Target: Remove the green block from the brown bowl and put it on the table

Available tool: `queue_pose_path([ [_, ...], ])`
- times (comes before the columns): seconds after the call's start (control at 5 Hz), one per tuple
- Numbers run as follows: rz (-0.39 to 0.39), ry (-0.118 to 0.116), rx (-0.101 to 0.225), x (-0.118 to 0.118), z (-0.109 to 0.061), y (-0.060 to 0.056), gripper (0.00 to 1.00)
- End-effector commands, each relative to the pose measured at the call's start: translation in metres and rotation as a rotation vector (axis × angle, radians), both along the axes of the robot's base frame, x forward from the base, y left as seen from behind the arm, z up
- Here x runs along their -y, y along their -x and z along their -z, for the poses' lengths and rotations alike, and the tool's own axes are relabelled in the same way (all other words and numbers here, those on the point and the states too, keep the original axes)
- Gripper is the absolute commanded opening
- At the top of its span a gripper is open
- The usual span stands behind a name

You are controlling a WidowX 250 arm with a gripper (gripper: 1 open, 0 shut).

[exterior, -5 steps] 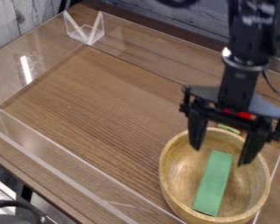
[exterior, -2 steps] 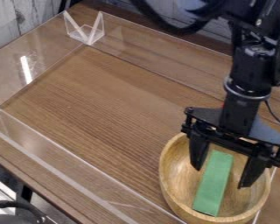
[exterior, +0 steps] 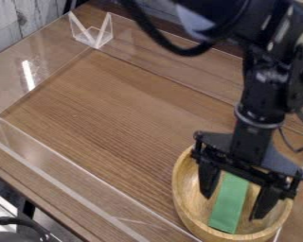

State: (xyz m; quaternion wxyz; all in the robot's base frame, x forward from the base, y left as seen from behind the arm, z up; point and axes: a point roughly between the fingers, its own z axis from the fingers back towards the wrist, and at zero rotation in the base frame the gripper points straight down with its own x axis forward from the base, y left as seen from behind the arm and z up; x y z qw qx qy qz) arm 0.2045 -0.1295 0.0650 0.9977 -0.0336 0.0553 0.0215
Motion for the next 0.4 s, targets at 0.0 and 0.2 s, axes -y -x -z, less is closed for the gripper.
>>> queue_pose_path([
  [0.0,0.024,0.026,0.075,0.0072,-0.0061,0.0006,1.0],
  [0.2,0.049,0.023,0.094,0.0079,-0.0023,0.003,1.0],
])
